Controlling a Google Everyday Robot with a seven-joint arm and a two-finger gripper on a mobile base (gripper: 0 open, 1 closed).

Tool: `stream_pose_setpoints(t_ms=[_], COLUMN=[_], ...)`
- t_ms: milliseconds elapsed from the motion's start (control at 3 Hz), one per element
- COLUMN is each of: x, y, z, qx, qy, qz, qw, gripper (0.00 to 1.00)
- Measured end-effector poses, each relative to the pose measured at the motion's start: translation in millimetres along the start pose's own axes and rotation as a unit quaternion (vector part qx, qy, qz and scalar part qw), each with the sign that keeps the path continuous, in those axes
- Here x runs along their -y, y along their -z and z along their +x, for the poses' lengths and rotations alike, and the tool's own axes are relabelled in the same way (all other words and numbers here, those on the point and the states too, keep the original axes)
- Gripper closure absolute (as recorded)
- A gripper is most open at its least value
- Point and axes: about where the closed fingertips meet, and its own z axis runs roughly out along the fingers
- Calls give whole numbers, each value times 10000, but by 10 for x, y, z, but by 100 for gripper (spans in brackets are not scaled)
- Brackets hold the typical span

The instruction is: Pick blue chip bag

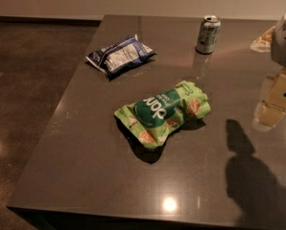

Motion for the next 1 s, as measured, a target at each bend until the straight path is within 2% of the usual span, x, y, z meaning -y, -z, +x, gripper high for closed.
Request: stream_pose_setpoints(t_ms=[333, 667, 1000], x=[0, 102, 304], y=[0, -15, -118], z=[0, -149, -434], qx=[0, 147, 334], qy=[0, 116, 285], qz=[1, 85, 179], qw=[10000, 9998, 9989], gripper=[0, 0, 0])
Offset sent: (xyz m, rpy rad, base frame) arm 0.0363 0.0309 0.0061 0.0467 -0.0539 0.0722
